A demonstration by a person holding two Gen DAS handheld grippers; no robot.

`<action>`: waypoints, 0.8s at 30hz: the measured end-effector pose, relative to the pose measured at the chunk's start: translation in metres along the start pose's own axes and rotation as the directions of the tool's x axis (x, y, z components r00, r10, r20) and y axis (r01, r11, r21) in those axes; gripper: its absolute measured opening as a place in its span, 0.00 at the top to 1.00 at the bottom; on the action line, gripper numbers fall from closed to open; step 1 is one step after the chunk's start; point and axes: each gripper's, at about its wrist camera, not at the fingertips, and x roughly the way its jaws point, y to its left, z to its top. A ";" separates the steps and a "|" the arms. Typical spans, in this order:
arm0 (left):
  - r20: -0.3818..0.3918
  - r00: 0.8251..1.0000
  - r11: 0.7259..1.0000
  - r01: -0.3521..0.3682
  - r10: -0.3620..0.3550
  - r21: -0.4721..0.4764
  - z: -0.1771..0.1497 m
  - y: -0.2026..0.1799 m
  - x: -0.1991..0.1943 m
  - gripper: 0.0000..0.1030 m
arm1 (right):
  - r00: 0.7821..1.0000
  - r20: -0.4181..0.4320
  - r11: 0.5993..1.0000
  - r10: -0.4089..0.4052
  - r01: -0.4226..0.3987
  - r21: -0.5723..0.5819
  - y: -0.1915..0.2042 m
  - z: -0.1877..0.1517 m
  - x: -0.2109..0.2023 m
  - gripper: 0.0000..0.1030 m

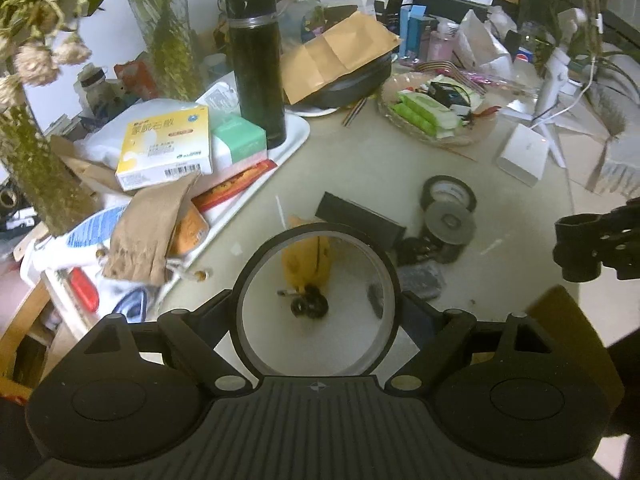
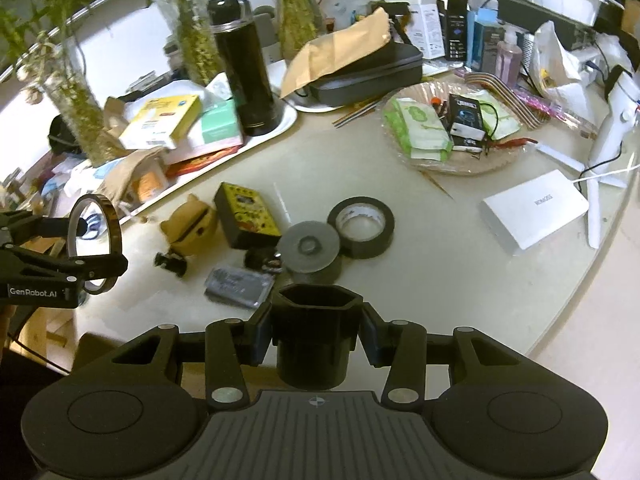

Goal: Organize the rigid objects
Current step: 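Carry the mirror into the cardboard box with the left tool and release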

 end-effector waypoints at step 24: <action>-0.184 0.970 0.987 0.152 -0.160 -0.059 -0.050 -0.035 -0.029 0.15 | 0.982 -0.150 0.993 0.113 -0.118 -0.024 0.036 -0.044 -0.017 0.53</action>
